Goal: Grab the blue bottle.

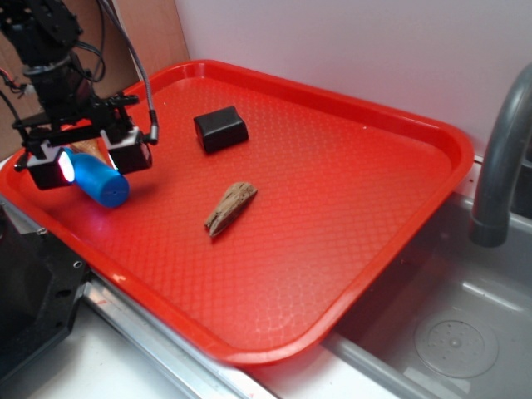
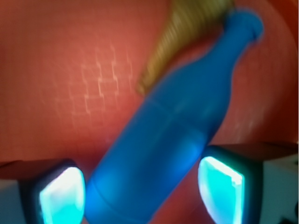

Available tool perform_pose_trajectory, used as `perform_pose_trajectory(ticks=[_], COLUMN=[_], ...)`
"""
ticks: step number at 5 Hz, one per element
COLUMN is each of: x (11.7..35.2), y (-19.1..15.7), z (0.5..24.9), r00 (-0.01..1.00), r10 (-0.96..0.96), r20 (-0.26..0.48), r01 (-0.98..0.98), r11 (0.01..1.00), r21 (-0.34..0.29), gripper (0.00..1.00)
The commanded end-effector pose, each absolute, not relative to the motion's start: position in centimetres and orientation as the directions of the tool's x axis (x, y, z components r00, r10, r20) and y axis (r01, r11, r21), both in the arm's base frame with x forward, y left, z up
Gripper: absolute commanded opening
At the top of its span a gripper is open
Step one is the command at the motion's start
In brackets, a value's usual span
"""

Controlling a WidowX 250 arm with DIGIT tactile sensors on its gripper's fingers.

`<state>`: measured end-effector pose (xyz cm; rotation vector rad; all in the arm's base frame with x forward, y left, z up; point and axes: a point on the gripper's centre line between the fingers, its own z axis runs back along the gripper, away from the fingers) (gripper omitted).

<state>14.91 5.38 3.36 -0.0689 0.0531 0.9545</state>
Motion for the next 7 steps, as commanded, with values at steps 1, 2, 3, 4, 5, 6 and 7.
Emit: perform_pose_trajectory(ticks=[1,2,3,4,5,6,7], x=[15.7,15.6,13.5,13.5,13.5,13.5,13.5], y=[4.9,5.0,5.6,5.6,5.6,5.6,5.6], z=[3.5,3.3,2.8,2.8,2.8,2.8,2.8], r00=[0.492,0.476,0.37,0.37,0.37,0.37,0.37], r10=[0.866,0.872,0.919,0.919,0.919,0.919,0.919], r20=[-0.094,-0.111,-0.133,-0.133,-0.133,-0.133,-0.133], r01=[-0.869,-0.878,-0.926,-0.926,-0.926,-0.926,-0.926], r11=[0.495,0.478,0.377,0.377,0.377,0.377,0.377], r21=[0.007,-0.013,0.033,0.033,0.033,0.033,0.033], gripper=[1.0,0.75,0.16,1.0,1.0,1.0,1.0])
